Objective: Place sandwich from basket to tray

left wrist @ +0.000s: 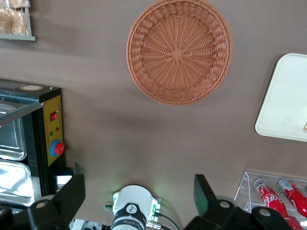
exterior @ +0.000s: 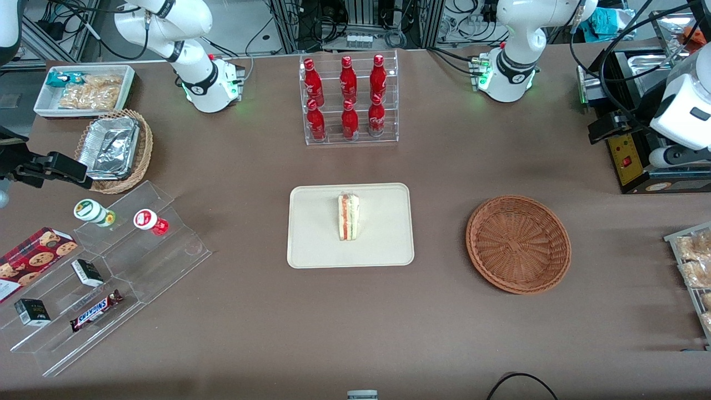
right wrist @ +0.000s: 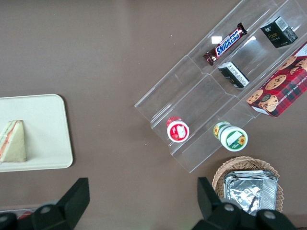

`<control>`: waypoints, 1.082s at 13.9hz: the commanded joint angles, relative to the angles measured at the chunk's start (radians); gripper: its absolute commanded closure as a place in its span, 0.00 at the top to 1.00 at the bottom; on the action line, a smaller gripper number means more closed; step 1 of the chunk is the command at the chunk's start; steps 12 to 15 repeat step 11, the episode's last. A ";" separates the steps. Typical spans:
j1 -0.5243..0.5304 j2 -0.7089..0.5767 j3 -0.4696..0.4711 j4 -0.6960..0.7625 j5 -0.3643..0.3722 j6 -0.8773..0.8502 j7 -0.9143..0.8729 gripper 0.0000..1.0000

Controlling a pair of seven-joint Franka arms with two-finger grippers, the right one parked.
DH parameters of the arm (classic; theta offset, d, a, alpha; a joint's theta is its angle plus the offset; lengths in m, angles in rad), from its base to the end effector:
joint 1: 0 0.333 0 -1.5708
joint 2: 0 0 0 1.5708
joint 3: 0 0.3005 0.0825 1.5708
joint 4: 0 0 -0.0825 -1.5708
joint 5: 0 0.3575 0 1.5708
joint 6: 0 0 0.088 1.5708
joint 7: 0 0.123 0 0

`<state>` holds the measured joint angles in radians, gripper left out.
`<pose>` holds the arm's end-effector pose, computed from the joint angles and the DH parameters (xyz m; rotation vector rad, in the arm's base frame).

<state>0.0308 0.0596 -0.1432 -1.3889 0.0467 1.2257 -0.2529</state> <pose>0.5013 -0.0472 0.6145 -3.0391 -0.2294 0.3241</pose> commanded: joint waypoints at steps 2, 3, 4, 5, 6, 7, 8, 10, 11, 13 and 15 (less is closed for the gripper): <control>-0.019 -0.078 0.011 -0.067 -0.001 -0.003 0.000 1.00; -0.019 -0.078 0.011 -0.067 0.001 -0.003 0.001 1.00; -0.017 -0.078 0.011 -0.067 0.001 -0.005 0.001 1.00; -0.017 -0.075 0.011 -0.061 -0.002 -0.009 0.003 1.00; -0.017 -0.073 0.011 -0.059 -0.004 -0.011 0.003 1.00; -0.017 -0.070 0.011 -0.059 -0.002 -0.011 -0.002 1.00; -0.017 -0.070 0.011 -0.061 -0.002 -0.011 -0.003 1.00; -0.017 -0.072 0.011 -0.061 -0.002 -0.014 -0.002 1.00; -0.017 -0.072 0.011 -0.061 -0.002 -0.015 -0.005 1.00; -0.017 -0.072 0.011 -0.061 -0.002 -0.015 -0.005 1.00; -0.017 -0.072 0.011 -0.061 -0.002 -0.015 -0.005 1.00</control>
